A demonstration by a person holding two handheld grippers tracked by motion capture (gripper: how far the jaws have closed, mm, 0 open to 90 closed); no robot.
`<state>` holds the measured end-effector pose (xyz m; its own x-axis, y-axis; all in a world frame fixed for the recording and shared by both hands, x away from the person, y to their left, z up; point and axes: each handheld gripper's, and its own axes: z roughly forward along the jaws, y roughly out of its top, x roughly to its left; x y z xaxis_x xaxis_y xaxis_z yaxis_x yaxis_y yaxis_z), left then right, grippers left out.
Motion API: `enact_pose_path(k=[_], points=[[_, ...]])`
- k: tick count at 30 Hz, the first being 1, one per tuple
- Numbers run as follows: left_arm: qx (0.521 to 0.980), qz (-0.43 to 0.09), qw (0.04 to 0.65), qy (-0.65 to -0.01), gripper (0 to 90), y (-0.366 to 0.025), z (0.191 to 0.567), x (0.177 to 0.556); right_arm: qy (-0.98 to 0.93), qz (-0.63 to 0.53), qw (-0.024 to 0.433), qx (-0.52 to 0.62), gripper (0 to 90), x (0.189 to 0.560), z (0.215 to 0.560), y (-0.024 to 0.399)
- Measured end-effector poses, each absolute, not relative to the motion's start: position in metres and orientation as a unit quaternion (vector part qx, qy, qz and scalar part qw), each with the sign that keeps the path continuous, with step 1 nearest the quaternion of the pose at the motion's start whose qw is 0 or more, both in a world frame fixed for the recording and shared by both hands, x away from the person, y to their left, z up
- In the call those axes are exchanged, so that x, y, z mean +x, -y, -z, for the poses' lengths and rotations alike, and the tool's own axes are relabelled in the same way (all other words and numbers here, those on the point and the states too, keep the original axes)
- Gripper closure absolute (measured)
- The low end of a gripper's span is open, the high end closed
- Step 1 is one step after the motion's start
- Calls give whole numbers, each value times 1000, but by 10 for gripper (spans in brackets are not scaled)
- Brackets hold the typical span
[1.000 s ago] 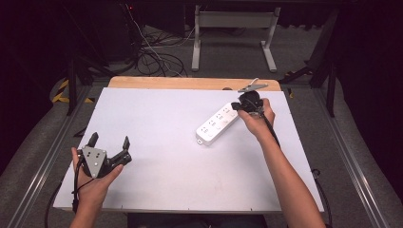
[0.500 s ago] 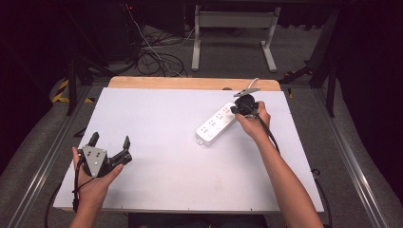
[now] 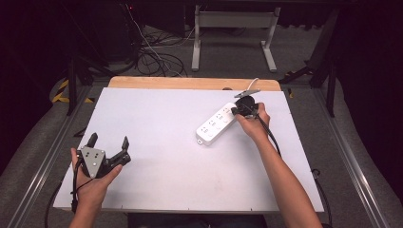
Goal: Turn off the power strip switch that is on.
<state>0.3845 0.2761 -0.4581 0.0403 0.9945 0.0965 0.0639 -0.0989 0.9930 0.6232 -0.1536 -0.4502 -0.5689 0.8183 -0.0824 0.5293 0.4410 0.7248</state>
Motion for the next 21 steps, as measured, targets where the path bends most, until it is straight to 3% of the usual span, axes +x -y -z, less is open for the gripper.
enact_pose_path(k=[21], points=[[552,-496,467,-480,69,-274,459,386,-816,-344,211,413,900,619,457,150]])
